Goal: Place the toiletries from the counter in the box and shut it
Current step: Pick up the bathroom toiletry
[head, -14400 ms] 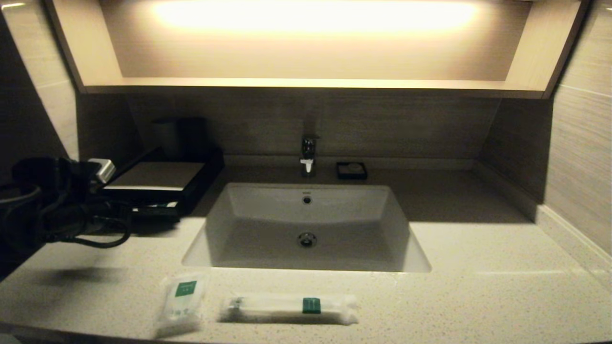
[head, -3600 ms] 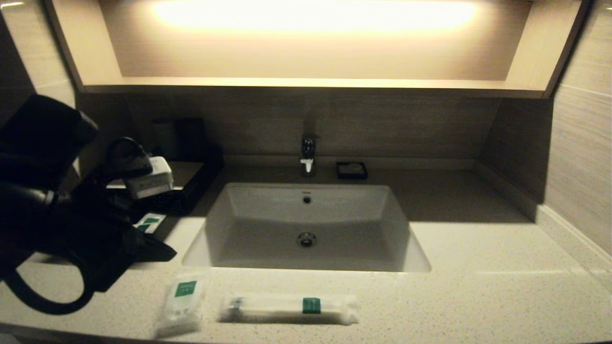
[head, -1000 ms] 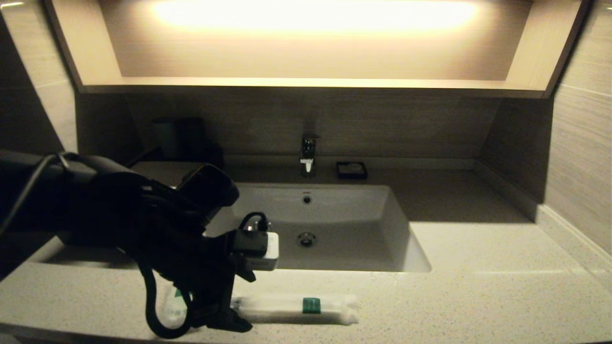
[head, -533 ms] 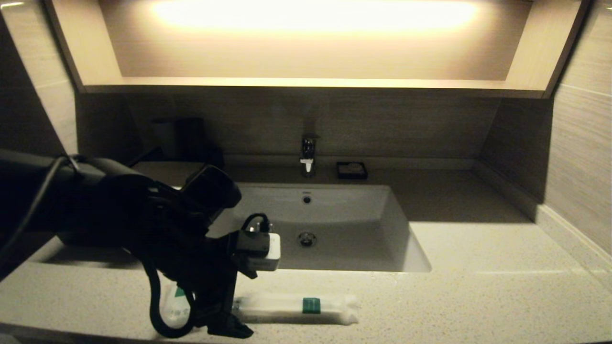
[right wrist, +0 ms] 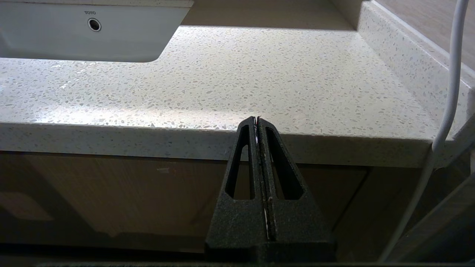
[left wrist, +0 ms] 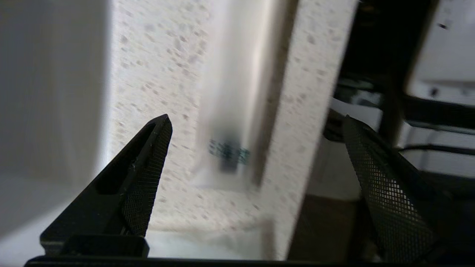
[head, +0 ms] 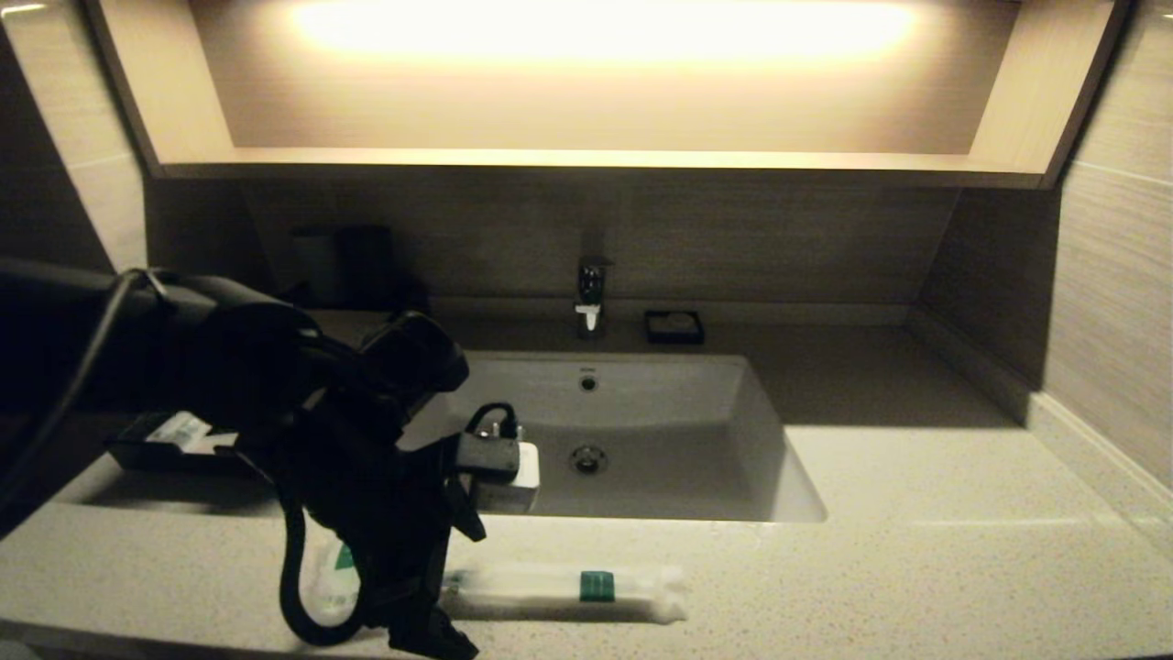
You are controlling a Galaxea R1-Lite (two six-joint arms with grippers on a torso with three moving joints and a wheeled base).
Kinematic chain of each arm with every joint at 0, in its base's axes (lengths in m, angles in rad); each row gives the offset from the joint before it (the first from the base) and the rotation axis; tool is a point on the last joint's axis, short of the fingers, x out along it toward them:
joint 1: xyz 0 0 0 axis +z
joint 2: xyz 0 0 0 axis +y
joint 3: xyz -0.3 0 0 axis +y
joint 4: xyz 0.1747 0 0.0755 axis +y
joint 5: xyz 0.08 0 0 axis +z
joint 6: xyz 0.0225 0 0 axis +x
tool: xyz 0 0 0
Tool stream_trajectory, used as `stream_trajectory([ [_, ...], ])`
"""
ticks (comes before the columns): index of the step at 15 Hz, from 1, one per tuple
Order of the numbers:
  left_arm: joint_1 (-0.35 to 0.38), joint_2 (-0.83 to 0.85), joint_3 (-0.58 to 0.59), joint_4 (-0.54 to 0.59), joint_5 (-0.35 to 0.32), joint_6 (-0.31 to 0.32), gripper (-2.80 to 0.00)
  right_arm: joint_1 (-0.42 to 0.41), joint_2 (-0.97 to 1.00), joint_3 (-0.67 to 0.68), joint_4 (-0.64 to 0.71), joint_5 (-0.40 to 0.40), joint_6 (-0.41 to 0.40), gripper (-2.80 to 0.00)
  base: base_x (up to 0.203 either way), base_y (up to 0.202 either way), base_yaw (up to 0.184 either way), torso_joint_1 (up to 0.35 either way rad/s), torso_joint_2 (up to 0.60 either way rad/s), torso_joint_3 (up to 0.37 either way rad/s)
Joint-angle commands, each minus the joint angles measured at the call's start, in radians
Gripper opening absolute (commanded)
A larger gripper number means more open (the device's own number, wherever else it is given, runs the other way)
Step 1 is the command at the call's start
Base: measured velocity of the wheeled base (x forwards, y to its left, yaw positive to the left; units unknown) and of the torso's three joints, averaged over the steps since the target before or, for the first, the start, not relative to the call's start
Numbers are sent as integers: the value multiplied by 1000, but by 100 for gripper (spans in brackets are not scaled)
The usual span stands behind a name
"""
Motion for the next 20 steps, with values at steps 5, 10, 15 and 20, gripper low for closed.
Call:
stream_trajectory([
  [5, 1, 33, -19, -2, -2, -1, 0, 0, 1, 2, 0, 1, -1, -280, 0, 0, 0, 0, 0, 0],
  [10, 1, 40, -21, -31, 4, -1, 0, 0, 1, 2, 0, 1, -1, -280, 0, 0, 0, 0, 0, 0],
  [15, 1, 47, -25, -21, 4, -1, 0, 0, 1, 2, 0, 1, -1, -280, 0, 0, 0, 0, 0, 0],
  [20, 11, 39, -24, -28, 8, 9, 0, 0, 0, 2, 0, 1, -1, -280, 0, 0, 0, 0, 0, 0],
])
